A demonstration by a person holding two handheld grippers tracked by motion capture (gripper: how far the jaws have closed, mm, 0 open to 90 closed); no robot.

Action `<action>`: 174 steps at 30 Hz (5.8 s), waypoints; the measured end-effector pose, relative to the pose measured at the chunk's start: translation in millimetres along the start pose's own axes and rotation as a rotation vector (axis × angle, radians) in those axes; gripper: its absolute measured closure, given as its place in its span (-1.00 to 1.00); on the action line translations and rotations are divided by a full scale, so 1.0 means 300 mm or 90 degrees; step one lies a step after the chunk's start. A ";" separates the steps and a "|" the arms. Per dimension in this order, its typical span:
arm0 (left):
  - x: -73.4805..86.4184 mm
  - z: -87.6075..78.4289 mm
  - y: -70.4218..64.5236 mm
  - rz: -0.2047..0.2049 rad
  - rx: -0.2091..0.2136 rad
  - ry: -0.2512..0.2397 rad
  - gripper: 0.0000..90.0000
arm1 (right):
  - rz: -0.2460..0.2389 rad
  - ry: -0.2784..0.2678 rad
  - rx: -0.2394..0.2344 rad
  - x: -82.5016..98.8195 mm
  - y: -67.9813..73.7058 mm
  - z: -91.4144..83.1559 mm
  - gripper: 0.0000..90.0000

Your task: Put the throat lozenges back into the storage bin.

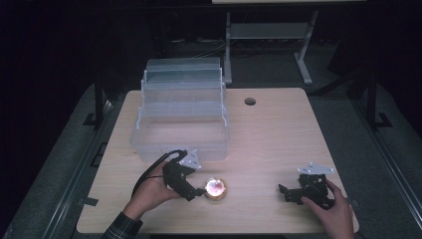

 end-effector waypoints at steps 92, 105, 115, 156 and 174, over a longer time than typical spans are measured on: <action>-0.066 0.256 -0.052 0.062 0.046 0.118 -0.58 | 0.000 0.000 0.000 0.000 0.000 0.000 -1.00; -0.065 0.248 -0.051 0.057 0.054 0.116 -0.57 | 0.000 0.000 0.000 0.000 0.000 0.000 -1.00; -0.072 0.208 -0.043 0.043 0.052 0.097 -0.57 | 0.000 0.000 0.000 0.000 0.000 0.000 -1.00; -0.072 0.036 0.011 0.008 0.034 0.053 -0.57 | 0.000 0.000 0.000 0.000 0.000 0.000 -1.00; -0.039 -0.026 0.064 -0.019 0.011 0.048 -0.57 | 0.000 0.000 0.000 0.000 0.000 0.000 -1.00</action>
Point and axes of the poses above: each handheld gripper's, and its own axes: z roughly forward along the jaws, x roughly out of its underside, y roughly to its left, the point moved 4 cm from there along z, roughly forward along the jaws, and after that the axes turned 3 degrees about -x, right-handed, at the moved point
